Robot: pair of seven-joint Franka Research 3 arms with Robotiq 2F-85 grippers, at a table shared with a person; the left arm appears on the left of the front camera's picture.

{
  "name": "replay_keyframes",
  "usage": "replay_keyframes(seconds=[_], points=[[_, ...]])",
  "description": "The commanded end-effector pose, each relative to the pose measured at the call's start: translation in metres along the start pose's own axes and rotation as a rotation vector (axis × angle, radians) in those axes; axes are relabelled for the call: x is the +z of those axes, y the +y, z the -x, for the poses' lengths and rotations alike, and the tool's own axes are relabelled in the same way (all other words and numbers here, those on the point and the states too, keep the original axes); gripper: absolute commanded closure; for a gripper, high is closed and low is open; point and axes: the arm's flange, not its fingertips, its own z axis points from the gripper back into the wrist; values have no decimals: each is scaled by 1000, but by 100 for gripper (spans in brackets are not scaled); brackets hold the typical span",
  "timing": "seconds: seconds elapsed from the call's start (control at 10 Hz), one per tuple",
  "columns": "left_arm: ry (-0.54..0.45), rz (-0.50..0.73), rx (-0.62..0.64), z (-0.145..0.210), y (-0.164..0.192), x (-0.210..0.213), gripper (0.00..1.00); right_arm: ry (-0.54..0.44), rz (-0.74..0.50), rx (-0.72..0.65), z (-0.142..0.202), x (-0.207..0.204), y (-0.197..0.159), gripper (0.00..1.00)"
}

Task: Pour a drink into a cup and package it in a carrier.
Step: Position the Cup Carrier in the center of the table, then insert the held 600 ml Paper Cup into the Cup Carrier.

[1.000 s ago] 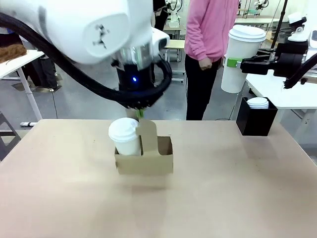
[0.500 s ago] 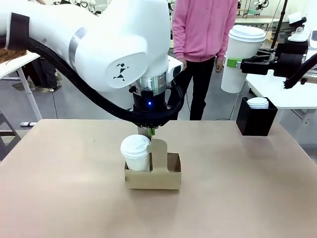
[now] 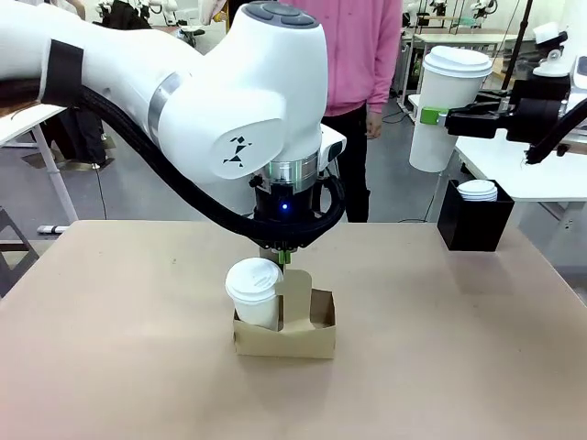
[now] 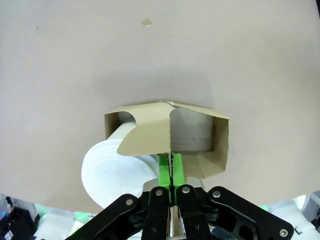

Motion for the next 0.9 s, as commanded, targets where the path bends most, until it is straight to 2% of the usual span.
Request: replay_keyframes(seconds=[0.0,0.4,0.5,0.6,0.7,0.8], points=[[-5,3,-1,0,0,2,98,-3,1,4,-3,-1,1,20],[-5,3,-1,0,0,2,98,-3,1,4,-3,-1,1,20],[-5,9,-3,0,-2,4,39,-3,1,4,-3,-1,1,20],[4,26,-28,2,7,14,40,-3,1,4,-3,-1,1,20],[13,51,-59,4,11,23,0,0,0,0,0,0,0,20],[21,67,-86,6,14,33,0,26,-68,3,4,-11,-6,20]])
